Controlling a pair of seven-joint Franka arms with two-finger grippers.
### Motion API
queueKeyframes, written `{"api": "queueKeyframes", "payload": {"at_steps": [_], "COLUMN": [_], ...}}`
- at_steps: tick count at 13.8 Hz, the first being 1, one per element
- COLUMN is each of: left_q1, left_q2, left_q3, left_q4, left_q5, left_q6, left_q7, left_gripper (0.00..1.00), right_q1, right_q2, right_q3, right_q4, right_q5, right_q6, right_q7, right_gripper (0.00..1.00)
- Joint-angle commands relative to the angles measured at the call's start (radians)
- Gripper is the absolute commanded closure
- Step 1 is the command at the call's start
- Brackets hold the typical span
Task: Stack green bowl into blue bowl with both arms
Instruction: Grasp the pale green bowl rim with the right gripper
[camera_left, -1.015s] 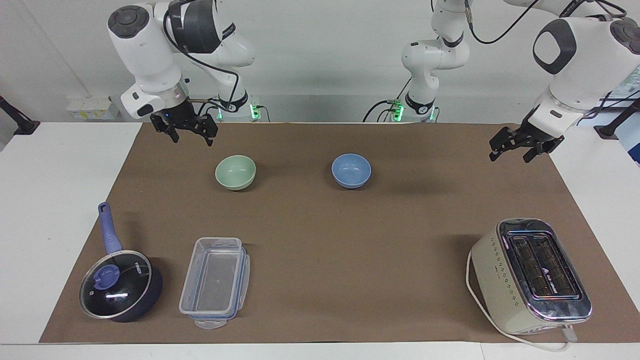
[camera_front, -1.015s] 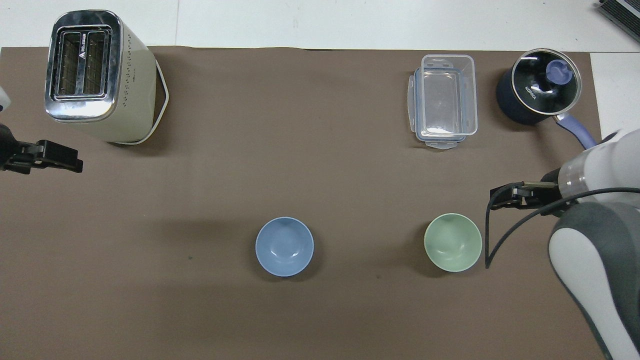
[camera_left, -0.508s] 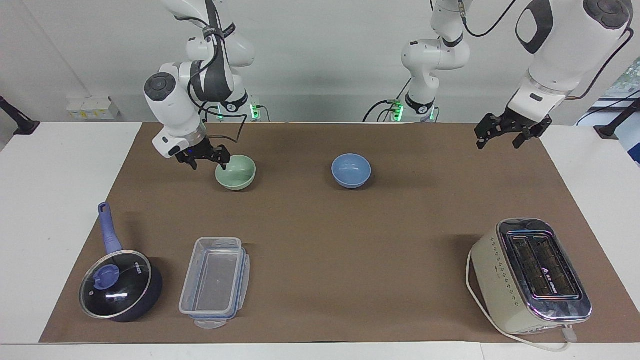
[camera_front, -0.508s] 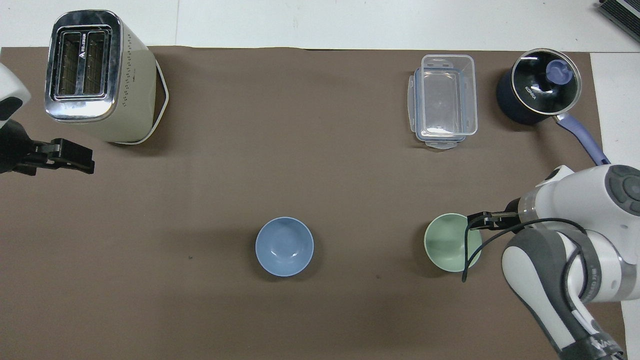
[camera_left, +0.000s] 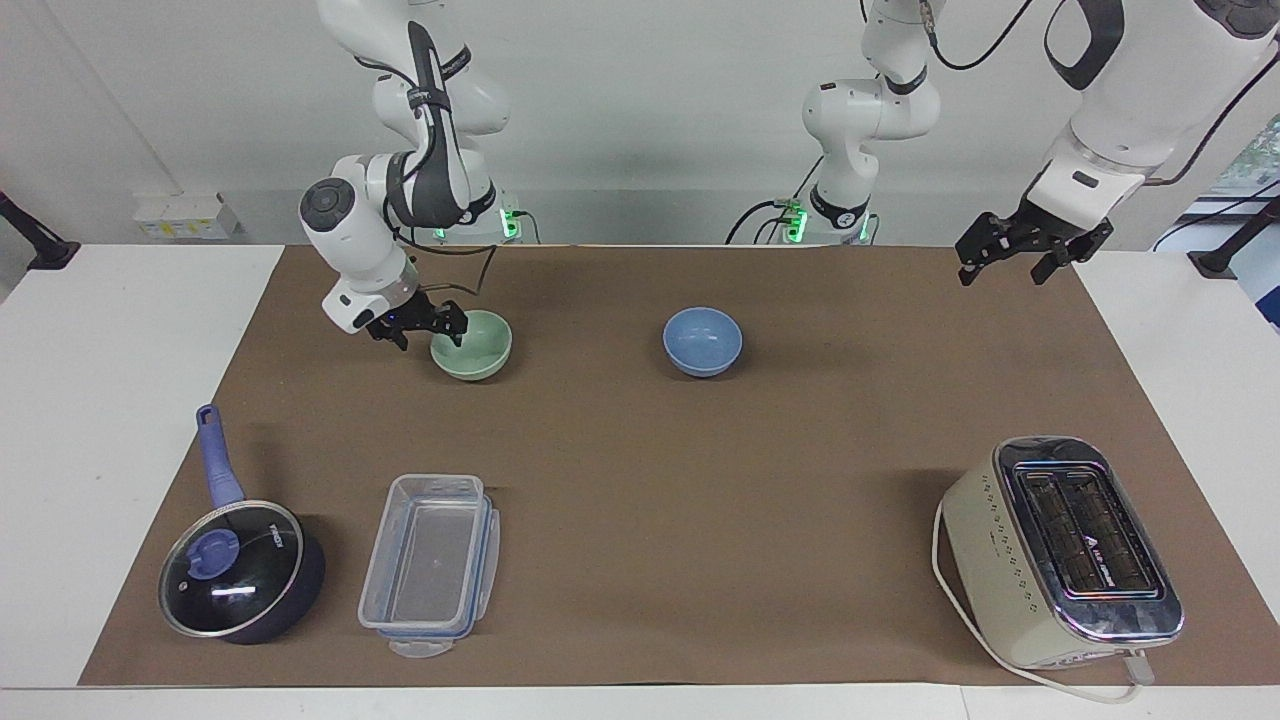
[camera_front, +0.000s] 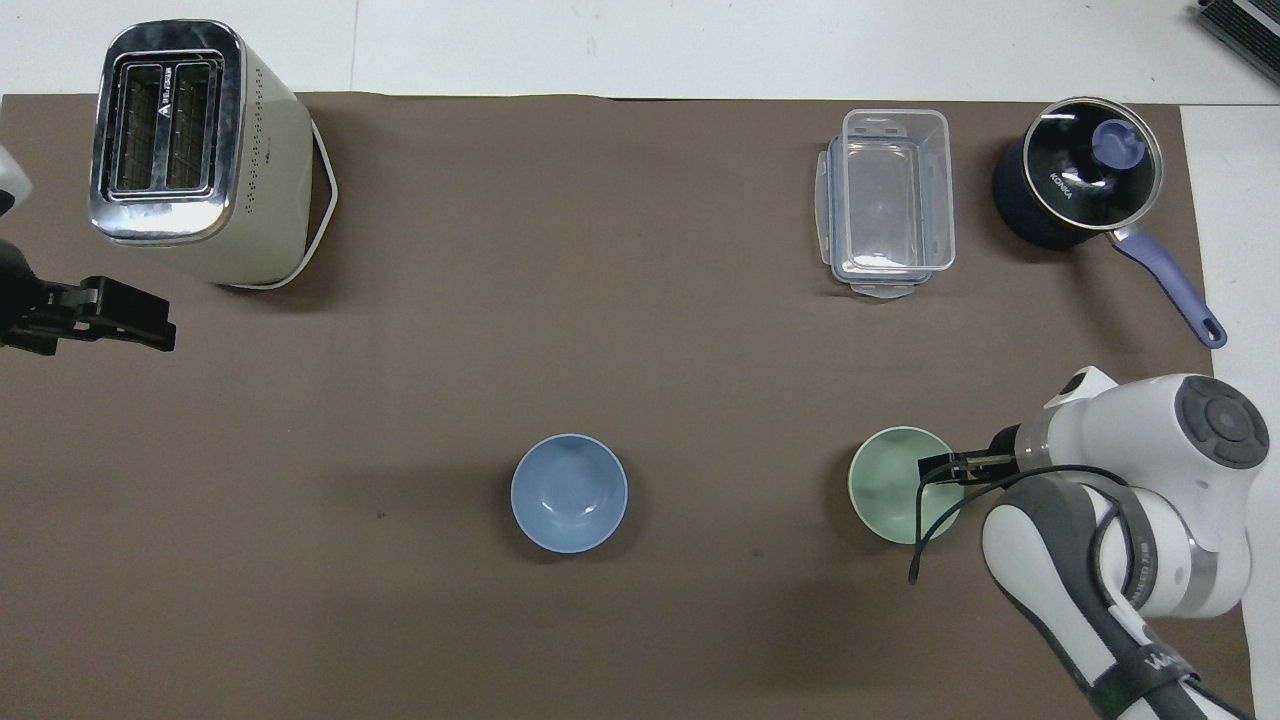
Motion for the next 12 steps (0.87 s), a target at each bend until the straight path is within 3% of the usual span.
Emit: {"api": "queueKeyframes", "payload": {"at_steps": [1, 4, 6, 8, 11, 12], "left_q1": [-0.009, 0.001, 0.007, 0.006, 0.004, 0.006], "left_q2": [0.003, 0.003, 0.003, 0.003, 0.003, 0.003], "left_q3": [0.005, 0.007, 0.011, 0.011, 0.011, 0.011], "left_q4": [0.013, 0.013, 0.013, 0.013, 0.013, 0.013], "left_q5": [-0.012, -0.012, -0.011, -0.011, -0.012, -0.011], "left_q6": [-0.027, -0.031, -0.029, -0.029, -0.029, -0.029], "left_q7": [0.000, 0.000, -0.001, 0.000, 0.000, 0.000], "left_gripper": [0.00, 0.00, 0.00, 0.00, 0.00, 0.00], "right_q1": [-0.020, -0.032, -0.033, -0.035, -0.035, -0.035], "right_q2": [0.006, 0.023, 0.024, 0.025, 0.028, 0.028], "right_q3": [0.005, 0.005, 0.006, 0.006, 0.005, 0.005], "right_q4": [-0.007, -0.007, -0.007, -0.004, 0.004, 0.007], "right_q5": [0.030, 0.030, 0.030, 0.032, 0.079, 0.087], "right_q6": [0.024, 0.028, 0.028, 0.026, 0.012, 0.011], "right_q7": [-0.048, -0.049, -0.049, -0.048, -0.052, -0.055], "right_gripper": [0.02, 0.09, 0.20, 0.40, 0.78, 0.86]}}
